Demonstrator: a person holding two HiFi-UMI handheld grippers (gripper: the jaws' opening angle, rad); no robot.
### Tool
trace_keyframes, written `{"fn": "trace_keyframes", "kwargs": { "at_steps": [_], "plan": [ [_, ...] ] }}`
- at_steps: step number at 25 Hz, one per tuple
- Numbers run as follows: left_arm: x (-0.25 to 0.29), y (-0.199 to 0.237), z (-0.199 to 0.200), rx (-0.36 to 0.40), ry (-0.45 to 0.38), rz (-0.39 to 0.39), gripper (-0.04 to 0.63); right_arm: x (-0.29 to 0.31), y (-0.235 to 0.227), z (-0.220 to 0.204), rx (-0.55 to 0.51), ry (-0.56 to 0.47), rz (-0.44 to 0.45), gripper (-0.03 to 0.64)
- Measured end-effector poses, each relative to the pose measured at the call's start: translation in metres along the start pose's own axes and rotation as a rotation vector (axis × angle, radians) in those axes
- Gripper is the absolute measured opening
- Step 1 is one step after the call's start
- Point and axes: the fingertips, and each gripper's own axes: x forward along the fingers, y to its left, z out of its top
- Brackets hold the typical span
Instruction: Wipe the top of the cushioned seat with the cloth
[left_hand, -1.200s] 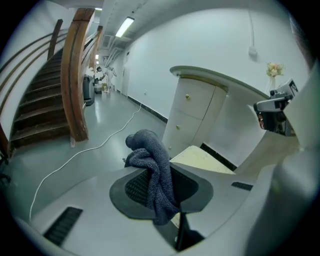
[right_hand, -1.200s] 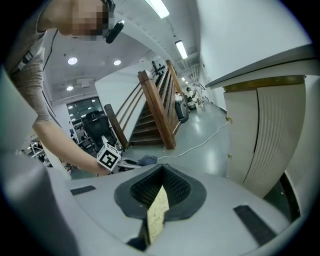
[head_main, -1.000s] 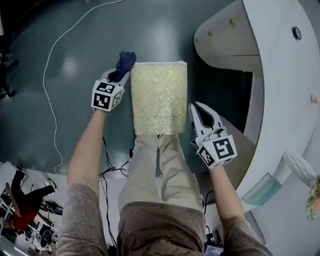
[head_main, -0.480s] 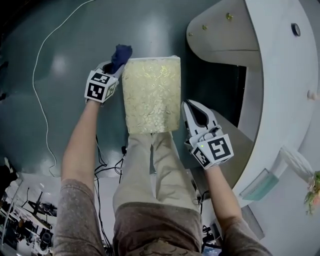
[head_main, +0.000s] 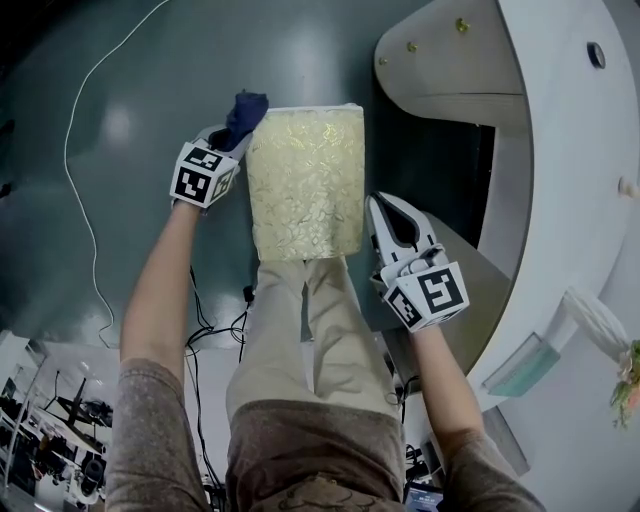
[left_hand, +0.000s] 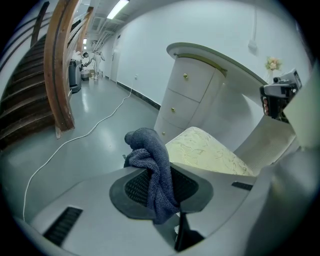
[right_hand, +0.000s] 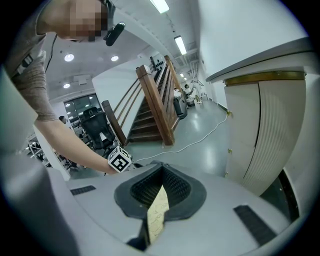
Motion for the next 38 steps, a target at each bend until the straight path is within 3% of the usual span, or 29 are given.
{"fn": "trace_keyframes", "kwargs": {
  "at_steps": [22, 28, 38],
  "plan": [
    [-0.027, -0.055, -0.053, 0.024, 0.026, -0.043, 0.086, -0.001, 0.014, -0.010, -0.004, 0.003, 0.032, 0.003],
    [-0.037, -0.080, -0.071, 0.014, 0.027, -0.078, 0.086, -0.004, 0.019, -0.013, -0.008, 0.006, 0.039, 0.003],
    [-0.050, -0.133, -0.102, 0.066, 0.049, -0.154, 0.086, -0.013, 0.024, -0.021, -0.013, 0.008, 0.047, 0.003]
  ]
}}
